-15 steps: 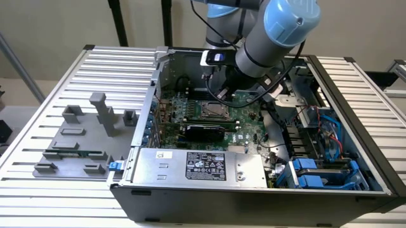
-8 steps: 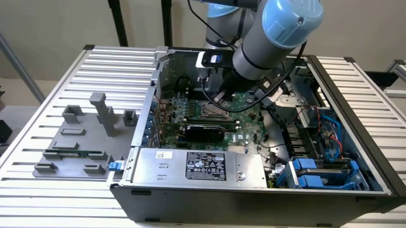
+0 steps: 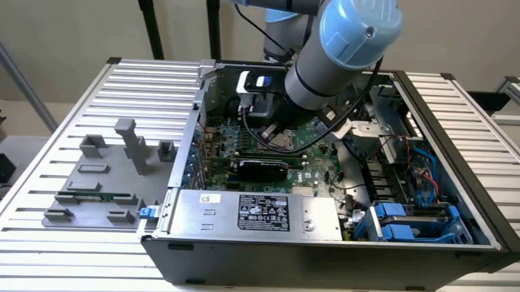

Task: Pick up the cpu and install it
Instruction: 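Install the second cpu locking lever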

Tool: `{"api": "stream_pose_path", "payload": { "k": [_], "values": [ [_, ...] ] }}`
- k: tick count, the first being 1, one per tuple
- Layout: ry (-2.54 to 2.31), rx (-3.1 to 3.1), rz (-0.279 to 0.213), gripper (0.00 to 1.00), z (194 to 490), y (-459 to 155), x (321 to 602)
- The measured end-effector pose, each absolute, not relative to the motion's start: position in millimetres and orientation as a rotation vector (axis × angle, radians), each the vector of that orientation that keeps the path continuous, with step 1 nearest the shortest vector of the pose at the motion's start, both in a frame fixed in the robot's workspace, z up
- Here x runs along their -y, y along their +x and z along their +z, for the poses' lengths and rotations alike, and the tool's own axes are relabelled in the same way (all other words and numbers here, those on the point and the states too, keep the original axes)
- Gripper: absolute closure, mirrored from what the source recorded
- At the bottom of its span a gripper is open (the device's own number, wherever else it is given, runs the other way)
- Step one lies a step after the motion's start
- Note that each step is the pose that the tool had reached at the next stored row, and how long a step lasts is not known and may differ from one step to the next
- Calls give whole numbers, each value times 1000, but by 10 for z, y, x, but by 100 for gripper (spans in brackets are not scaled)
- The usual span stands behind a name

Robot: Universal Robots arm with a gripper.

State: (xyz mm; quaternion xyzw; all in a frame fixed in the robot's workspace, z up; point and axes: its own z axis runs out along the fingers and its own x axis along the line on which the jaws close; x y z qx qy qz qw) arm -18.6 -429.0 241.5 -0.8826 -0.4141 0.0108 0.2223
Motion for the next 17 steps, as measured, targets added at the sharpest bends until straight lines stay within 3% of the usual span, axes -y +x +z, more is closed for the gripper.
{"api": "stream_pose_path", "payload": {
  "k": [17],
  "values": [
    [-2444, 1145, 34, 89, 2261, -414, 4316]
  ]
}}
